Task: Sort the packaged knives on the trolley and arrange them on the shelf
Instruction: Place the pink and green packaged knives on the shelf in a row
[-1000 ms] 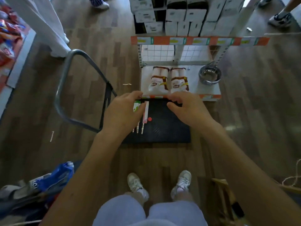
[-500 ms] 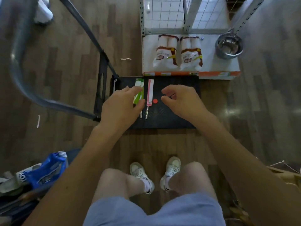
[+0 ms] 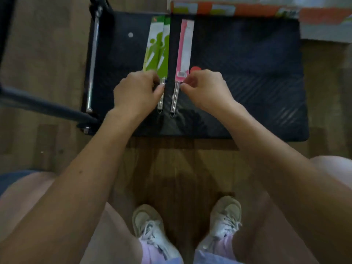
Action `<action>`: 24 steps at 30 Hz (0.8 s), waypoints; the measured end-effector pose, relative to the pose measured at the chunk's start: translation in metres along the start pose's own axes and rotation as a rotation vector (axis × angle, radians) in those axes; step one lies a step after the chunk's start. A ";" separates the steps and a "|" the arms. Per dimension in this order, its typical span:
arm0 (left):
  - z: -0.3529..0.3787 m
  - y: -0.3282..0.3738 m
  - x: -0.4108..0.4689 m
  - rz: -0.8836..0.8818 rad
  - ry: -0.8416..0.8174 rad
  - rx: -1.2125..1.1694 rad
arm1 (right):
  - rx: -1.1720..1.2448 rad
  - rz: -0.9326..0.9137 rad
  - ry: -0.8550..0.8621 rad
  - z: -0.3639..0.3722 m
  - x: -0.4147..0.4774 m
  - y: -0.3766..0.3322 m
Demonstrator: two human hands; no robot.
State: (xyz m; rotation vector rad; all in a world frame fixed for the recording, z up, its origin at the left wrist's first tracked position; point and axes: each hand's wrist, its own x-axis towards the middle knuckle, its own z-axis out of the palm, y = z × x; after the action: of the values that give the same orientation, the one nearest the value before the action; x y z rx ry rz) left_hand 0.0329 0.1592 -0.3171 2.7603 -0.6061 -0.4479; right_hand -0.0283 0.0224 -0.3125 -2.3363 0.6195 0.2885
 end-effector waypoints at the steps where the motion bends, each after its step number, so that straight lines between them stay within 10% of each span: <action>1: 0.016 -0.006 0.007 -0.012 0.001 0.000 | 0.002 0.008 0.015 0.016 0.011 0.007; 24: 0.114 -0.020 0.051 -0.177 0.040 -0.137 | 0.064 0.121 -0.115 0.083 0.064 0.057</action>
State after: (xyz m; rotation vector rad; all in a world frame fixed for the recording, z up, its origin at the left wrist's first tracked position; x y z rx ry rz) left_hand 0.0436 0.1313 -0.4399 2.6943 -0.3102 -0.4530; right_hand -0.0053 0.0190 -0.4294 -2.2077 0.7040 0.4478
